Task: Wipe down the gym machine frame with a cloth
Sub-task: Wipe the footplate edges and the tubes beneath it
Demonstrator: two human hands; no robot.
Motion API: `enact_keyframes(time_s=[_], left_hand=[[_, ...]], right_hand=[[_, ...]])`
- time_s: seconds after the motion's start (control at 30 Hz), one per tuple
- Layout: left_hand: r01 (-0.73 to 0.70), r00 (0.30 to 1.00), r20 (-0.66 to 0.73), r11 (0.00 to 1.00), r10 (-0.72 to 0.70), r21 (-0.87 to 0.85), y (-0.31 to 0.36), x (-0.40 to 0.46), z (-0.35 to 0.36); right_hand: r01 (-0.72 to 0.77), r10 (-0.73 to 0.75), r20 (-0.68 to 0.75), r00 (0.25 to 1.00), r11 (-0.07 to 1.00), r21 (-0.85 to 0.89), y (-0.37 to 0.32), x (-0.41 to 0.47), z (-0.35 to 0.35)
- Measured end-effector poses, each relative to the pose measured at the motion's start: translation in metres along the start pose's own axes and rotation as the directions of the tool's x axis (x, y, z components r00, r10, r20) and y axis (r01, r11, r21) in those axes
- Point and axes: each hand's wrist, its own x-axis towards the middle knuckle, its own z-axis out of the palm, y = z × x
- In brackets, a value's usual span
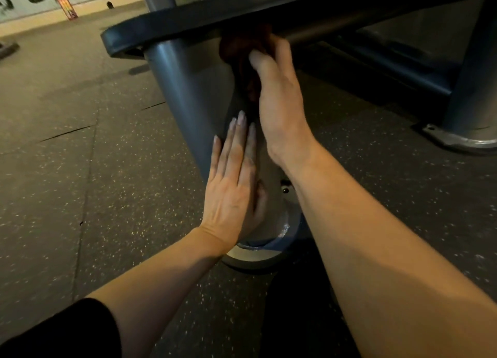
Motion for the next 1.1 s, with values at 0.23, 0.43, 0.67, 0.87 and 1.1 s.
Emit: enact_keyframes(time_s=[0.23, 0.43, 0.67, 0.87, 1.1], left_hand=[[-0.072, 0.98, 0.188, 0.996, 0.061, 0.053, -0.008, -0.026, -0.002], [-0.153, 0.922, 0.369, 0.985, 0.113, 0.082, -0.009, -0.055, 0.007], [-0.242, 0.867, 0.473, 0.962, 0.157, 0.125, -0.023, -0.08, -0.003], [-0.138, 0.9, 0.428, 0.985, 0.079, 0.108, -0.034, -0.087, -0.01], [0.091, 0.904, 0.416, 0.995, -0.103, 0.048, -0.046, -0.091, -0.024]], right_hand=[[-0.133, 0.114, -0.147, 0.983, 0.983, -0.127, 0.056, -0.043, -0.006], [-0.368, 0.334, -0.208, 0.919, 0.917, -0.154, 0.128, -0.116, -0.024], [-0.456, 0.4, -0.28, 0.873, 0.873, -0.172, 0.149, -0.158, -0.011], [-0.233, 0.184, -0.171, 0.968, 0.911, -0.34, 0.114, -0.14, 0.017], [-0.073, 0.121, 0.01, 0.993, 0.663, -0.745, 0.148, -0.203, 0.002]])
